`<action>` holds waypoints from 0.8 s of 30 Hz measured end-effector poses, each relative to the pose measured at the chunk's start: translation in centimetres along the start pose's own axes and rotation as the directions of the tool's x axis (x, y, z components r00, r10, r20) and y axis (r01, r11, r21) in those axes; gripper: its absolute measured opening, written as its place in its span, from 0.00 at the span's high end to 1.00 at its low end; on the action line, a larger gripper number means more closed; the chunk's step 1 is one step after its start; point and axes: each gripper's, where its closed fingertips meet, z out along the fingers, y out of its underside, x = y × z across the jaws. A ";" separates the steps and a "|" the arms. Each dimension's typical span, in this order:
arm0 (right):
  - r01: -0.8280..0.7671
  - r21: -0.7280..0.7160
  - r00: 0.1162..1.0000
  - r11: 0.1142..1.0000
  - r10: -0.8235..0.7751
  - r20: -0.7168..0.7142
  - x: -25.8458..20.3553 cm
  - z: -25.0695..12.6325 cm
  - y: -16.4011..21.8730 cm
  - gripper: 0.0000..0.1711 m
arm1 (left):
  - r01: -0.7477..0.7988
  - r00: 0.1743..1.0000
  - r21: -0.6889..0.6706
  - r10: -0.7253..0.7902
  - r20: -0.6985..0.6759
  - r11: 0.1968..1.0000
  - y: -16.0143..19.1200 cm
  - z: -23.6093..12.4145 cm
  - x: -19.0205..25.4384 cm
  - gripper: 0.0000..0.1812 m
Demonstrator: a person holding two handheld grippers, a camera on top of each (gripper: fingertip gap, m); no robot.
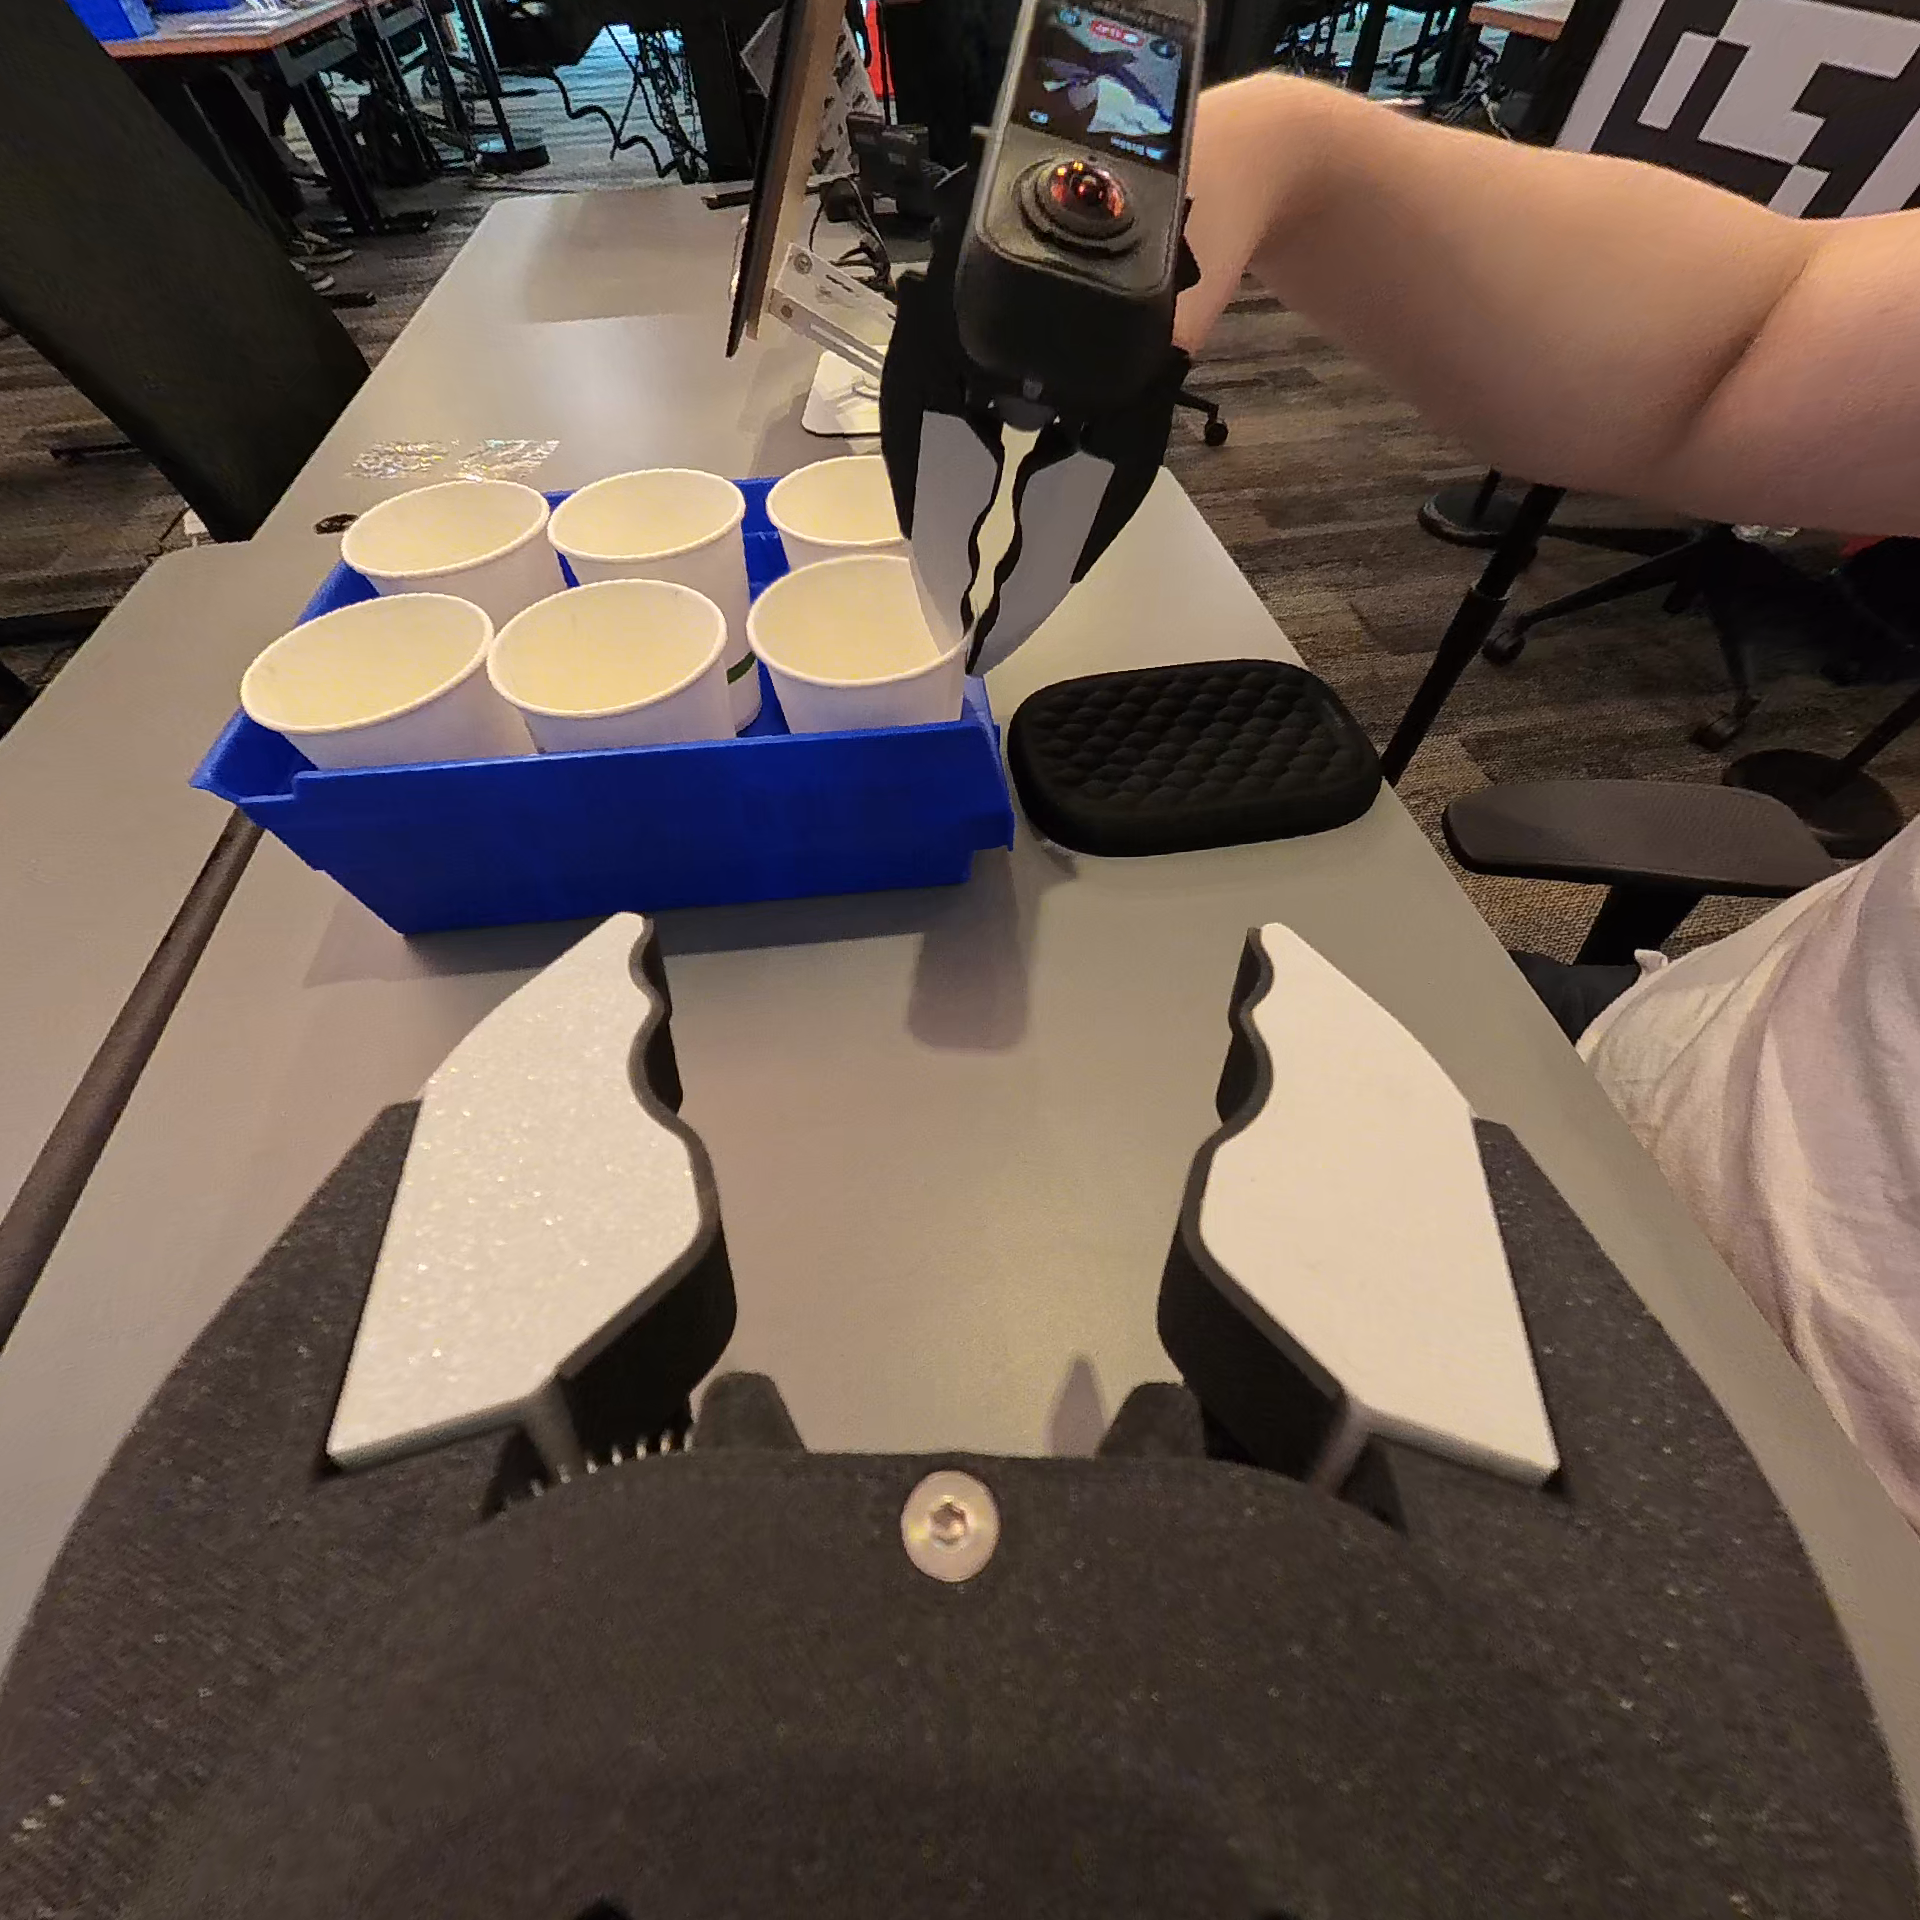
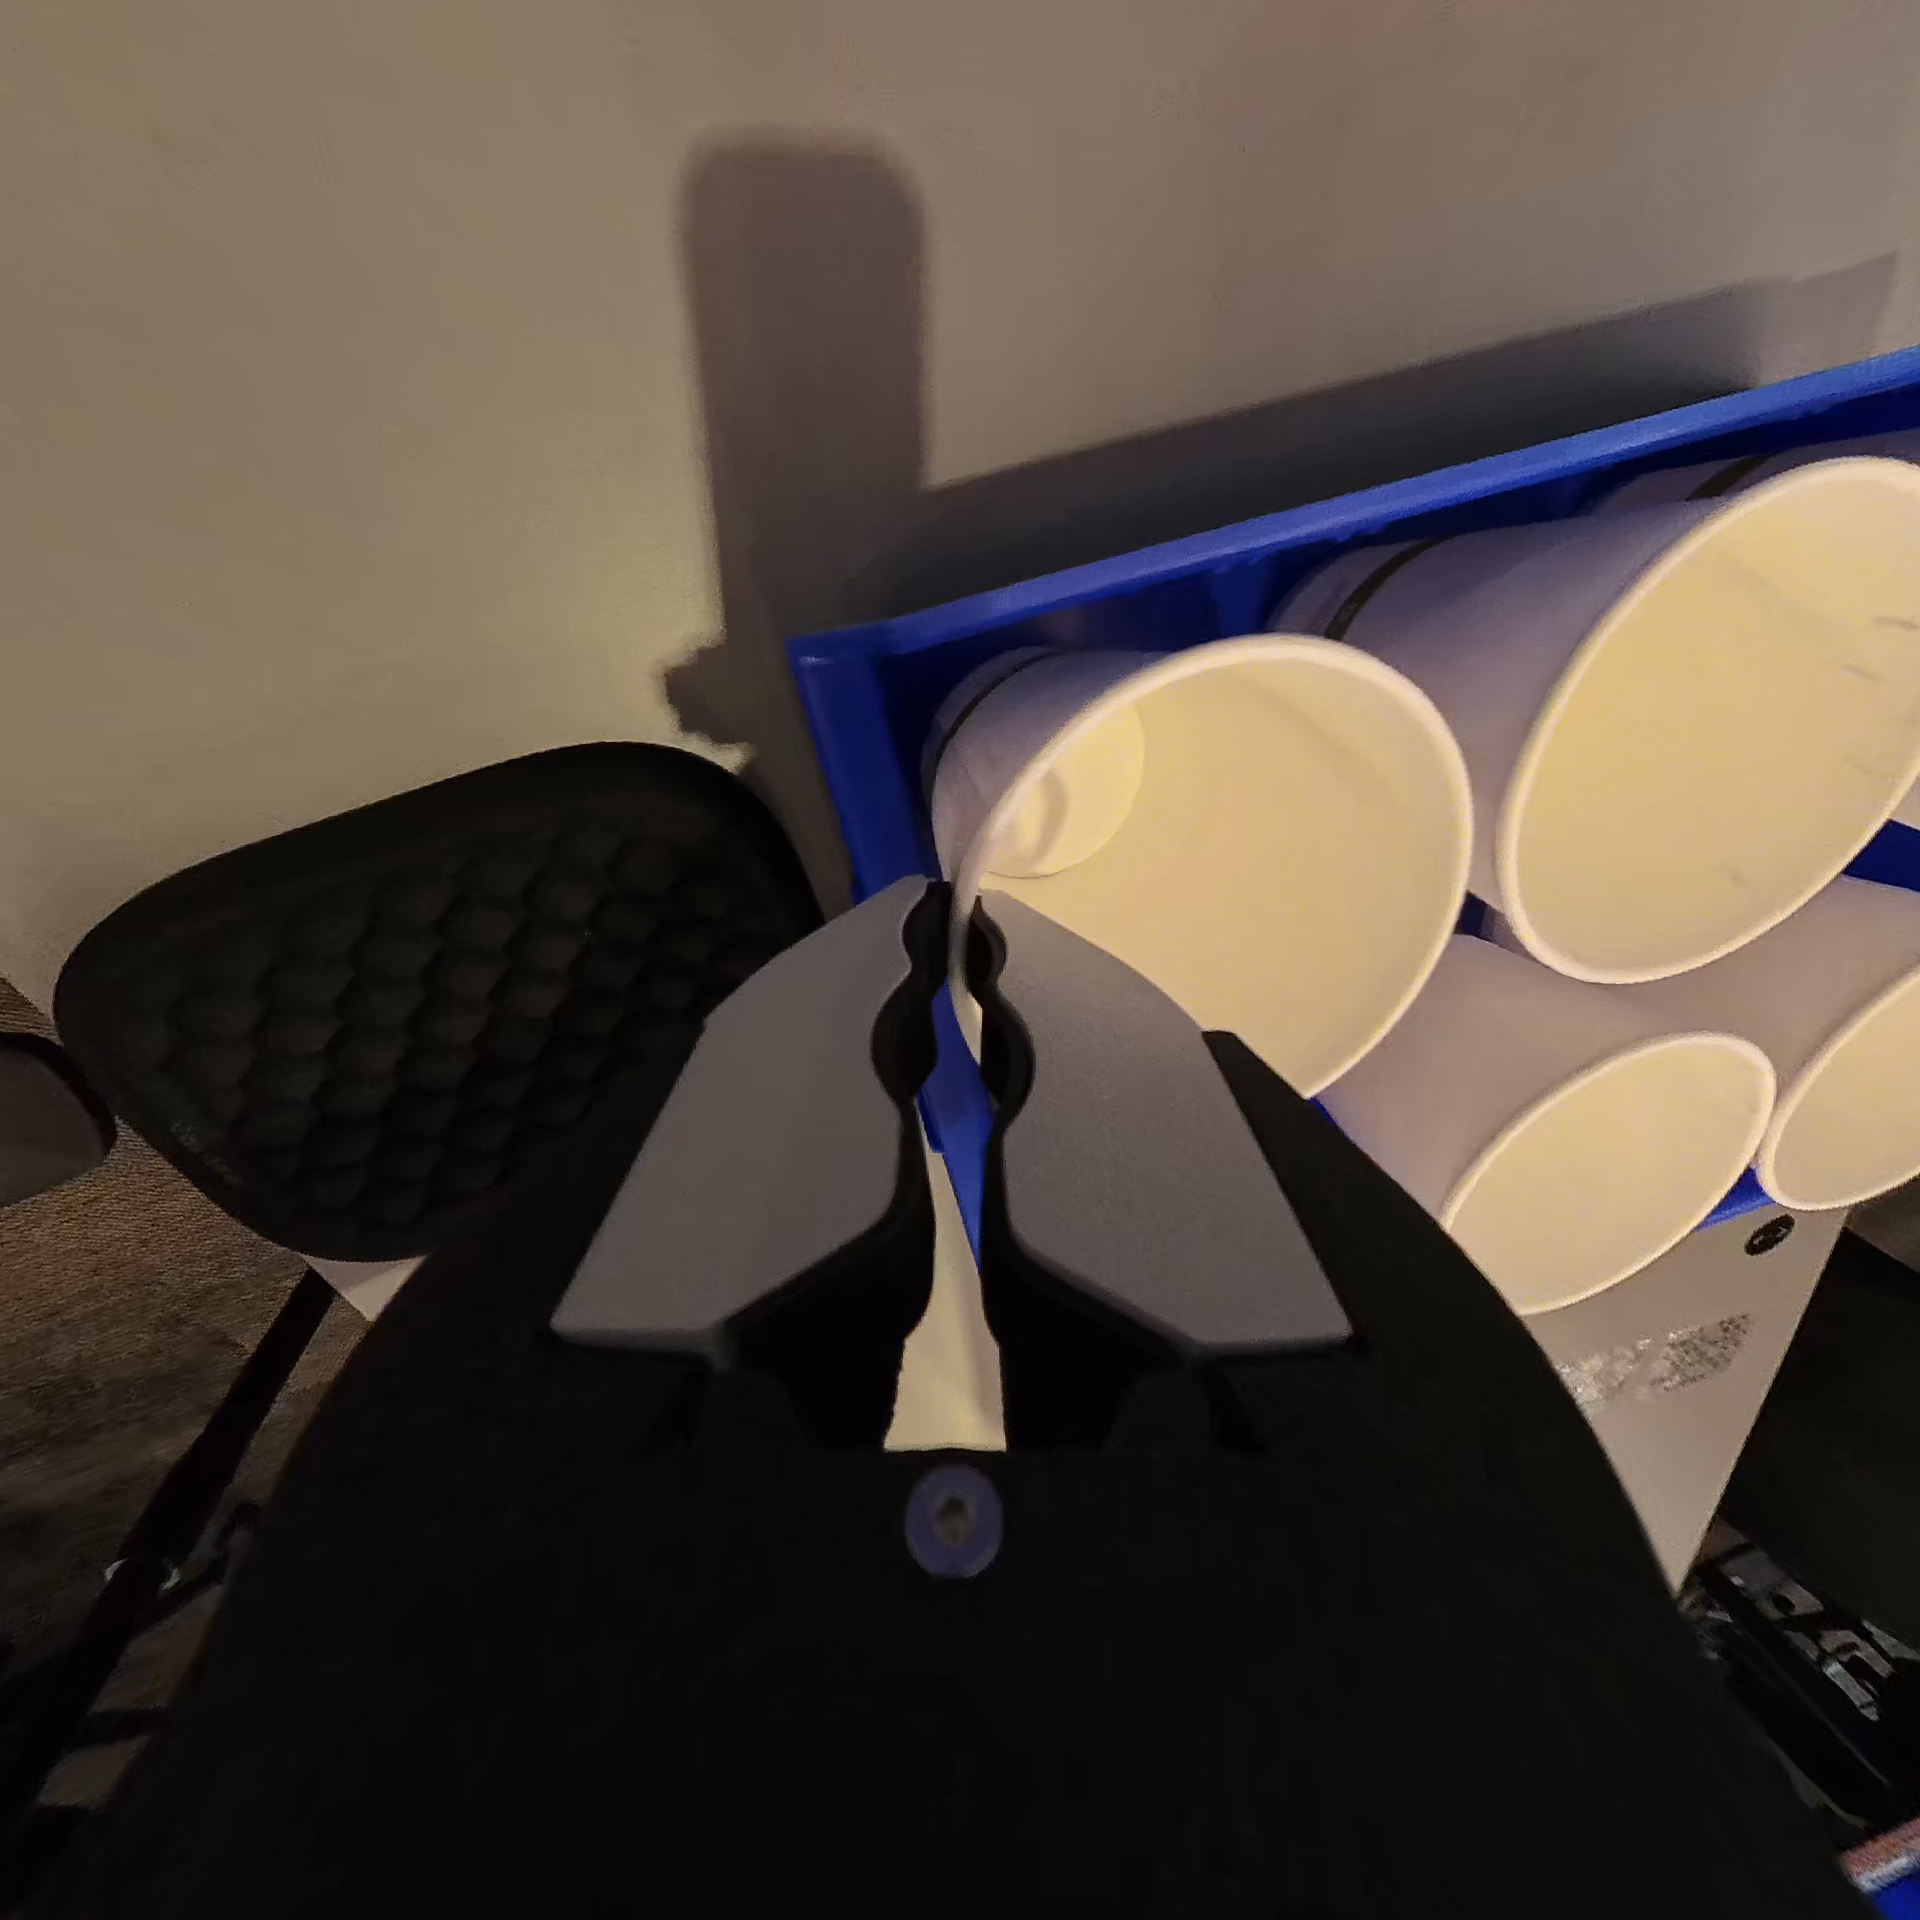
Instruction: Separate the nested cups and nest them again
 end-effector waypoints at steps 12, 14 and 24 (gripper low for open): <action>-0.005 0.008 1.000 1.000 0.005 -0.004 0.6 0.5 -0.4 0.98 | 0.002 1.000 -0.017 -0.002 -0.006 1.000 0.3 0.2 0.1 0.44; -0.015 0.024 1.000 1.000 0.015 0.004 0.5 0.4 -0.6 0.96 | 0.006 1.000 -0.031 -0.006 -0.011 0.999 0.6 0.2 0.2 0.44; -0.415 0.580 0.843 0.700 0.536 -0.043 10.2 -12.8 4.1 0.81 | 0.011 1.000 -0.021 -0.011 0.003 1.000 0.4 0.2 -0.1 0.44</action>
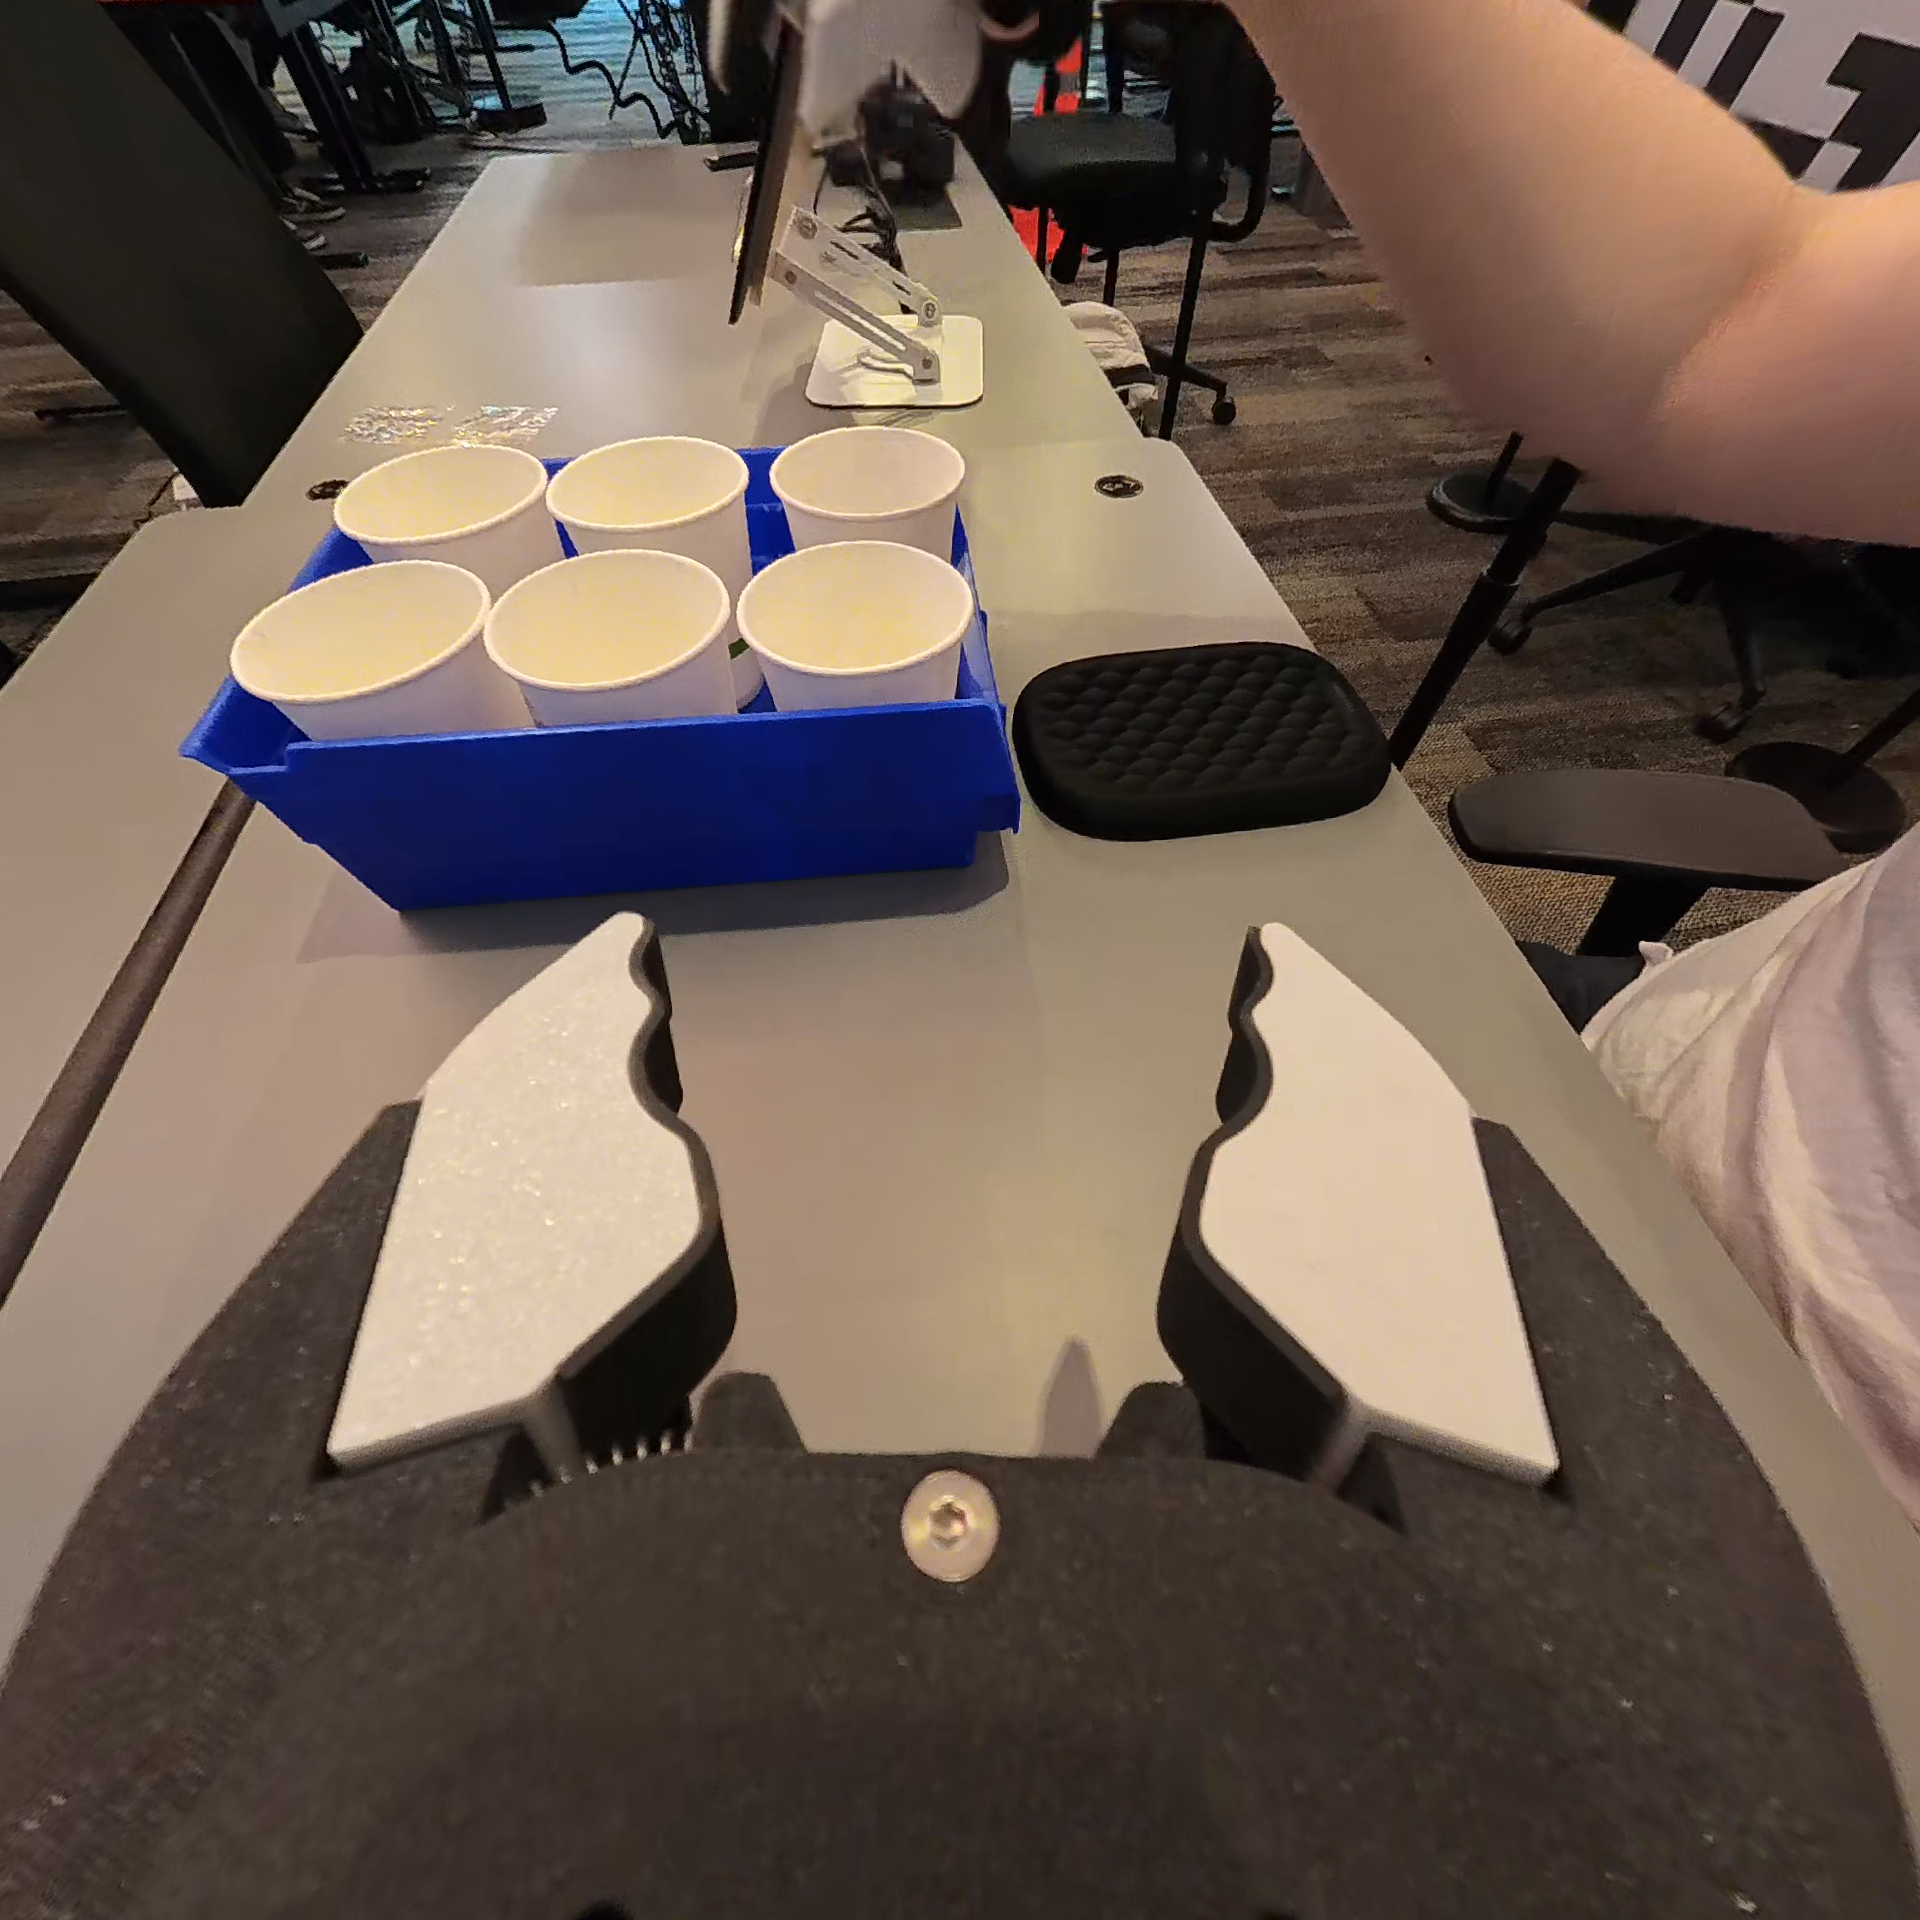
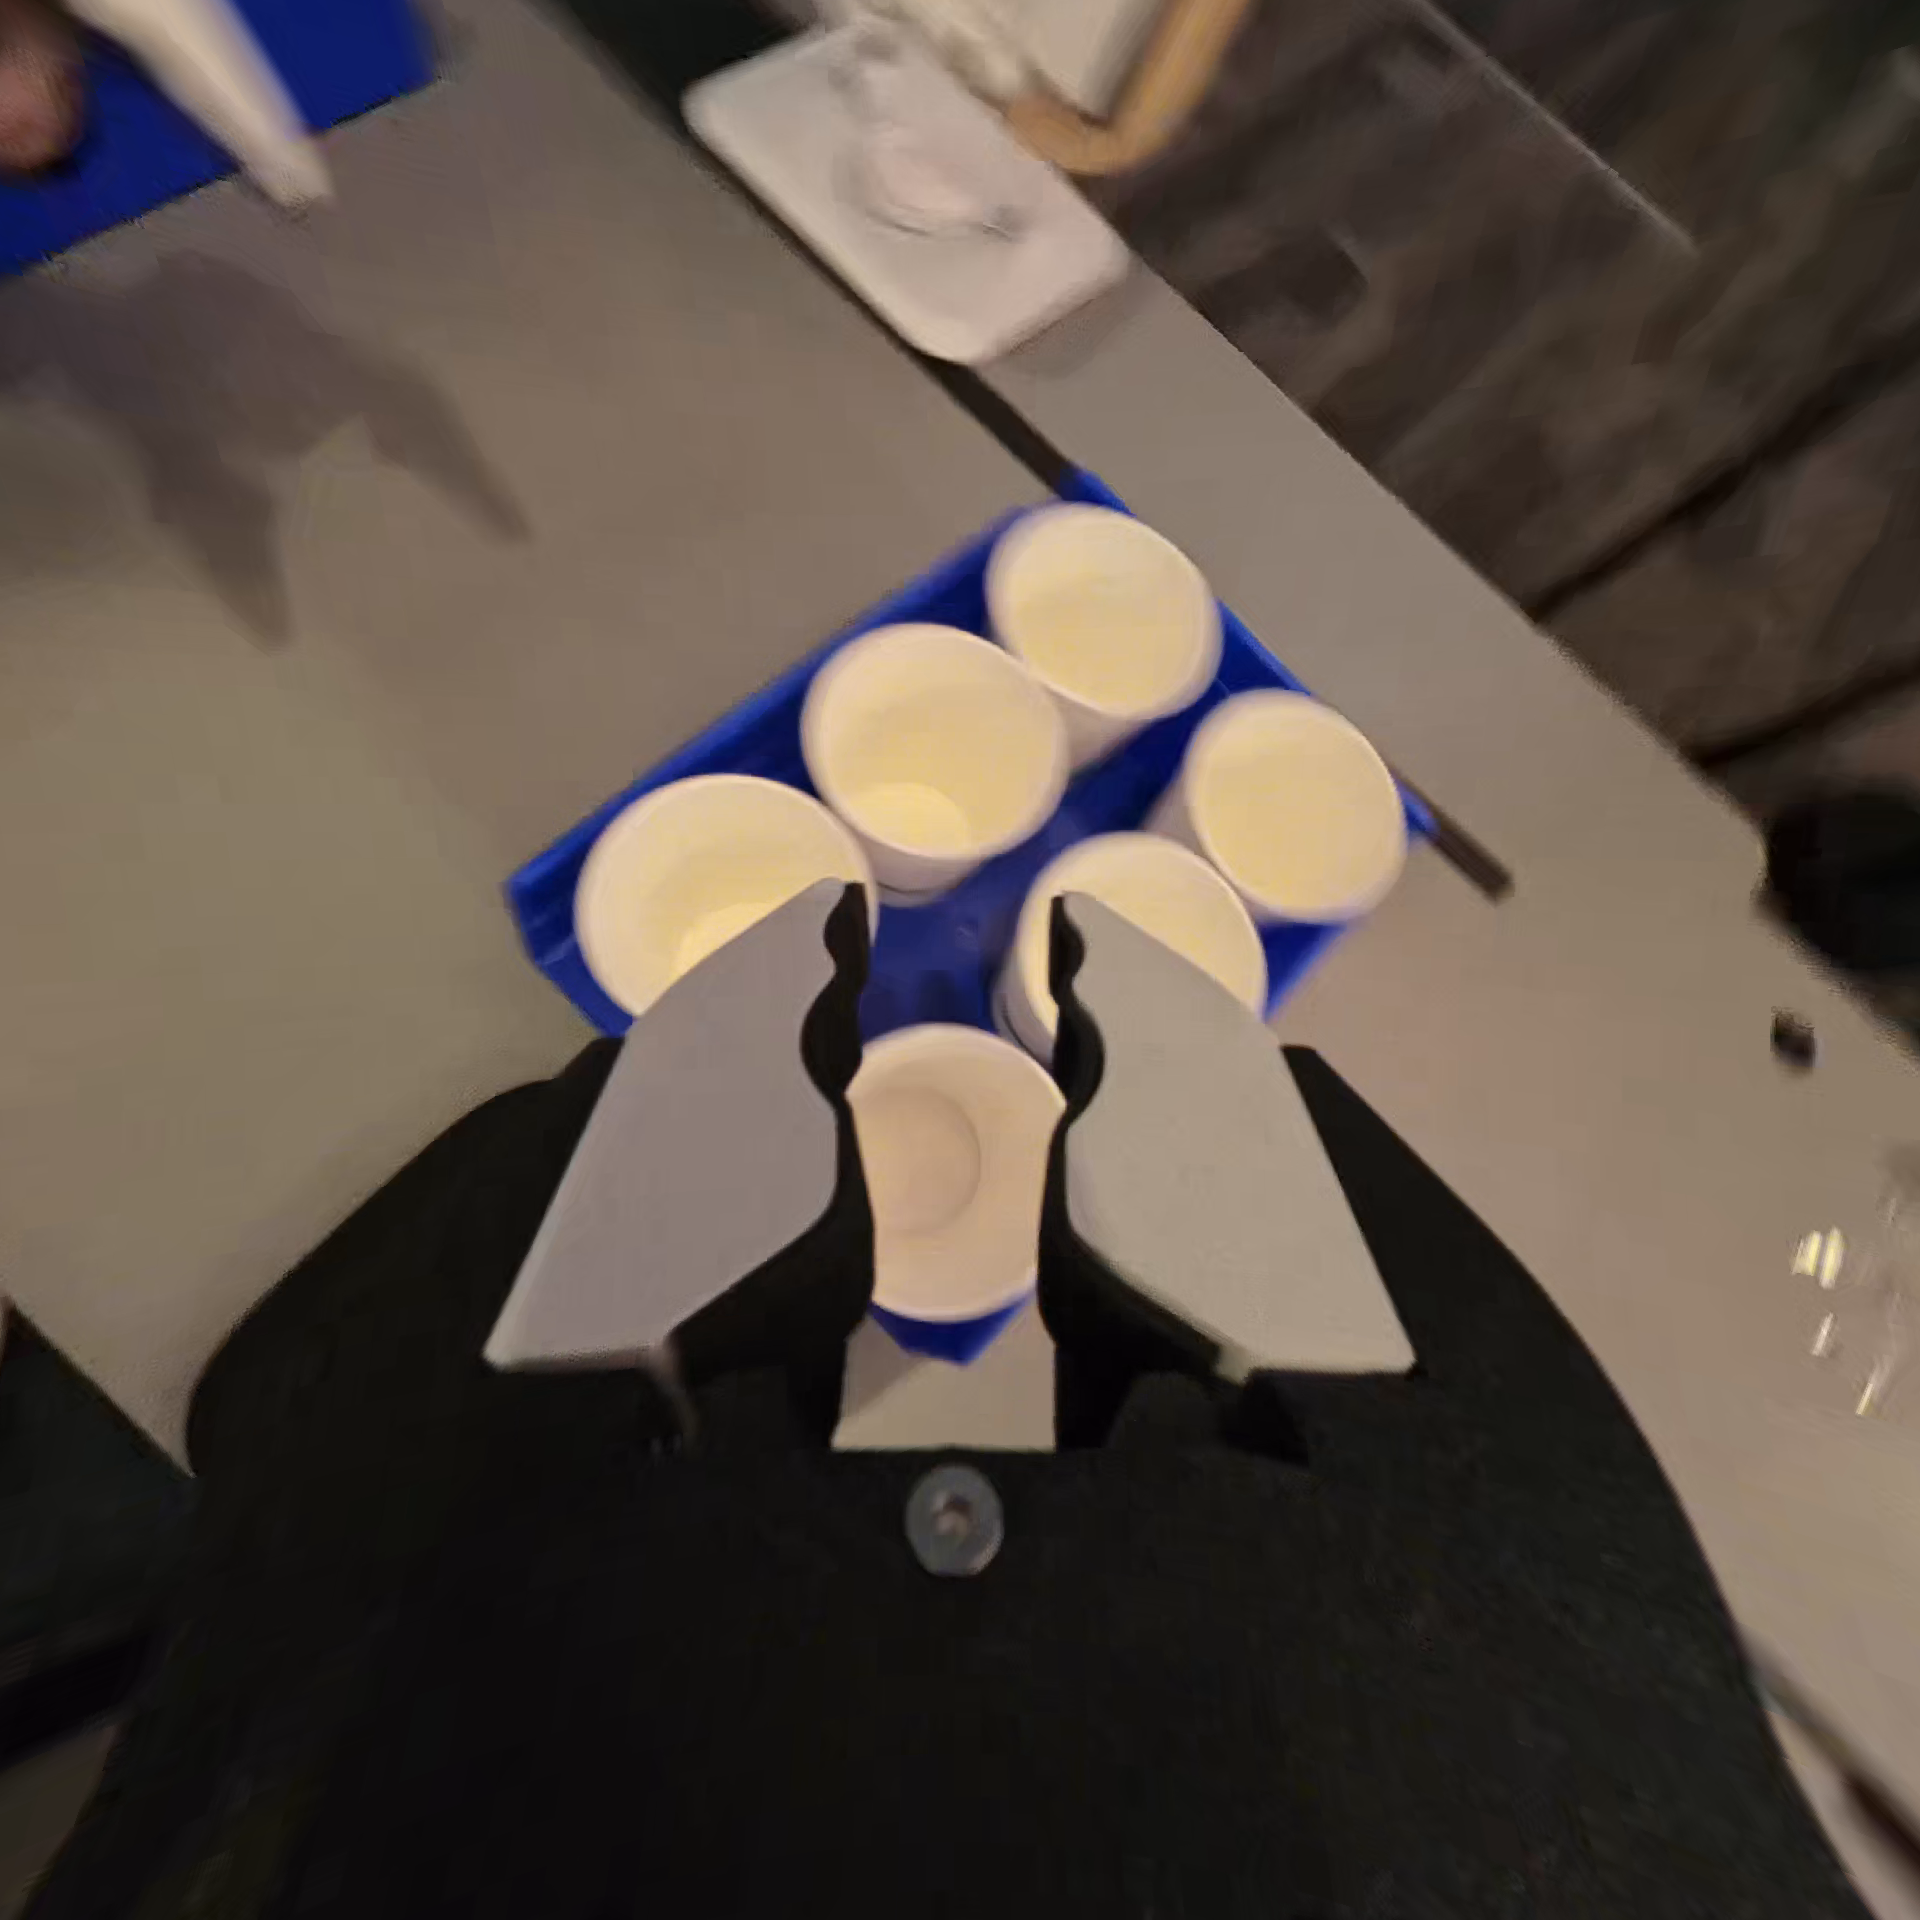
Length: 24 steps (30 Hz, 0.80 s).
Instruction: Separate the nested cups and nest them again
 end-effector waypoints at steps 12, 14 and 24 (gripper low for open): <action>-0.600 -0.409 0.757 0.688 0.653 -0.011 6.3 6.8 13.6 0.82 | -0.001 1.000 -0.015 0.001 0.005 1.000 0.4 0.2 -0.1 0.44; -0.599 -0.447 0.761 0.665 0.647 -0.057 6.5 7.5 14.3 0.82 | -0.001 1.000 -0.015 0.001 0.005 1.000 0.4 0.2 -0.1 0.44; -0.607 -0.572 0.746 0.552 0.645 -0.169 5.9 9.9 16.2 0.90 | 0.003 1.000 -0.018 -0.003 0.009 1.000 0.6 0.2 -0.4 0.44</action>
